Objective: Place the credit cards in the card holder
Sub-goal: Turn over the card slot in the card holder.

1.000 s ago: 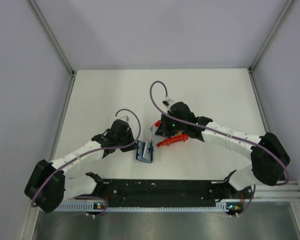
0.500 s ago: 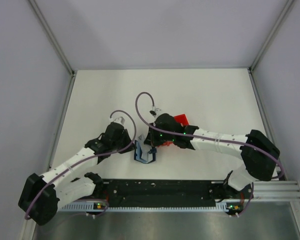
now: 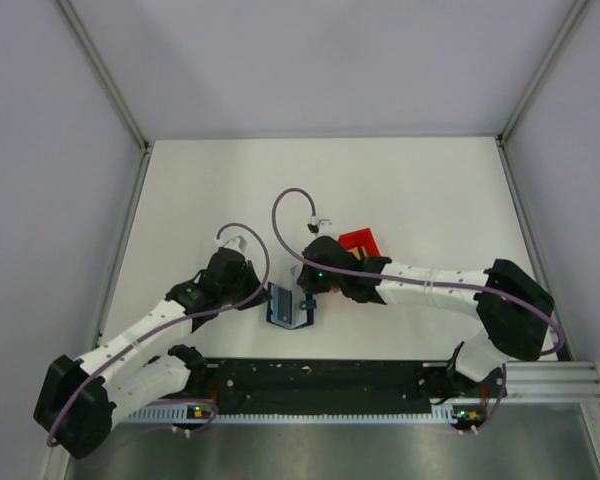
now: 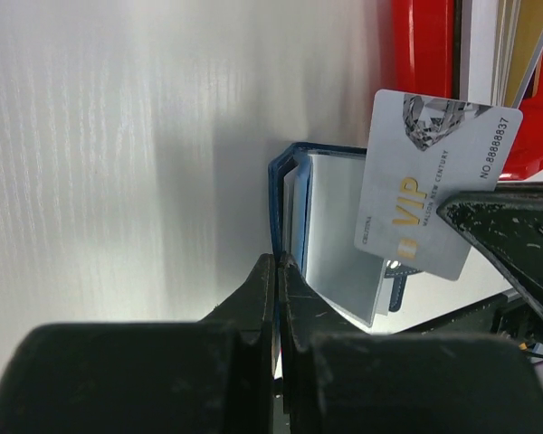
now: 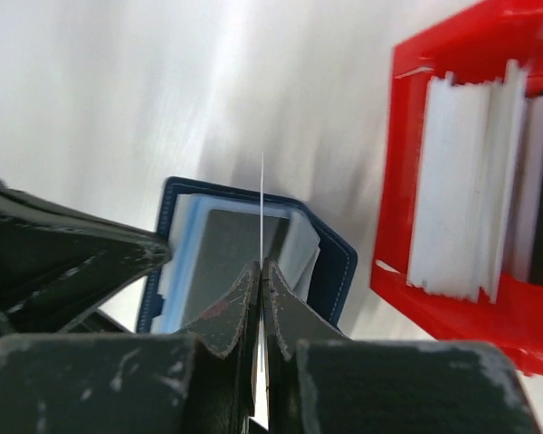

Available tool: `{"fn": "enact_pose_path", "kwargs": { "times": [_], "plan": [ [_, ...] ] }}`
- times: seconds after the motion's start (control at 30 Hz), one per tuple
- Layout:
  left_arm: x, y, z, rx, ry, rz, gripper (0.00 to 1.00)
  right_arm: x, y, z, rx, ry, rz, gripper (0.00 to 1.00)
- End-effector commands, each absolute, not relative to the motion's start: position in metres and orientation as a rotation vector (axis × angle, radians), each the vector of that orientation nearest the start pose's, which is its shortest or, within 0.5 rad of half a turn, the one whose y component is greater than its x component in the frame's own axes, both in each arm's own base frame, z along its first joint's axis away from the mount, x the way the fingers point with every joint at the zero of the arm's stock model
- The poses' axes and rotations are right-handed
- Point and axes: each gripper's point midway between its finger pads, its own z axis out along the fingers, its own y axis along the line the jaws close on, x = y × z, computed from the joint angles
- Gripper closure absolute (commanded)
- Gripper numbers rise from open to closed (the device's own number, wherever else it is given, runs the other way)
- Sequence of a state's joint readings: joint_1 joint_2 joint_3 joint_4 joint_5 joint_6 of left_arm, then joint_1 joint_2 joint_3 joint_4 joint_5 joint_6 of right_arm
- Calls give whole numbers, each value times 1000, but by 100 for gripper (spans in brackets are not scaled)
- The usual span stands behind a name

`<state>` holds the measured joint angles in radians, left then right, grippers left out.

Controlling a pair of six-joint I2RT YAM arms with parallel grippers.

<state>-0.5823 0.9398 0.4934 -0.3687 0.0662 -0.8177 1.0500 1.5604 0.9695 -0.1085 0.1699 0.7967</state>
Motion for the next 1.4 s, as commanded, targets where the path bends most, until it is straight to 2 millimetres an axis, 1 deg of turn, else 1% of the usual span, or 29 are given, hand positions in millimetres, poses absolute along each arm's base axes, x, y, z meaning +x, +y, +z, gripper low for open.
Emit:
{"fn": "enact_pose_path", "kwargs": {
  "times": [0.0, 0.03, 0.1, 0.23, 0.3, 0.4, 0.43, 0.6, 0.7, 0.73, 0.77, 0.83, 0.93, 1.03, 1.07, 1.13, 1.2, 1.27, 1.37],
  "plan": [
    [199, -181, 91, -263, 2444, -741, 100, 217, 345, 111, -165, 2346, 632, 100],
    [200, -181, 92, -263, 2440, -741, 100, 215, 344, 114, -166, 2341, 643, 100],
    [199, -180, 92, -262, 2443, -734, 100, 214, 349, 124, -167, 2322, 694, 100],
    [199, -181, 92, -263, 2440, -741, 100, 212, 378, 154, -167, 2265, 890, 100],
    [198, -180, 91, -261, 2442, -741, 100, 210, 391, 163, -139, 2245, 977, 100],
    [197, -180, 91, -263, 2437, -743, 100, 212, 403, 165, -88, 2230, 1030, 100],
    [197, -180, 92, -267, 2434, -746, 100, 210, 406, 163, -79, 2235, 1041, 100],
    [197, -179, 92, -271, 2430, -745, 100, 202, 418, 165, -68, 2185, 1065, 100],
    [196, -178, 90, -272, 2433, -744, 100, 202, 421, 157, -68, 2215, 1035, 100],
    [196, -178, 88, -274, 2435, -742, 100, 203, 418, 153, -66, 2224, 1016, 100],
    [196, -177, 87, -277, 2436, -735, 100, 204, 417, 154, -56, 2213, 1015, 100],
    [195, -173, 82, -295, 2447, -708, 100, 205, 411, 163, -56, 2163, 1022, 100],
    [193, -168, 73, -314, 2469, -669, 100, 213, 396, 180, -76, 2117, 946, 100],
    [189, -165, 64, -326, 2494, -650, 100, 216, 380, 183, -79, 2102, 875, 100],
    [191, -158, 59, -349, 2496, -595, 100, 217, 373, 181, -67, 2104, 853, 100],
    [188, -151, 51, -368, 2519, -537, 100, 220, 362, 173, -45, 2117, 827, 100],
    [185, -146, 43, -375, 2546, -497, 100, 218, 350, 156, -32, 2164, 797, 100],
    [182, -144, 37, -379, 2561, -482, 100, 218, 341, 145, -21, 2186, 776, 100],
    [183, -149, 38, -370, 2556, -517, 100, 219, 333, 133, -10, 2219, 758, 100]
  ]
}}
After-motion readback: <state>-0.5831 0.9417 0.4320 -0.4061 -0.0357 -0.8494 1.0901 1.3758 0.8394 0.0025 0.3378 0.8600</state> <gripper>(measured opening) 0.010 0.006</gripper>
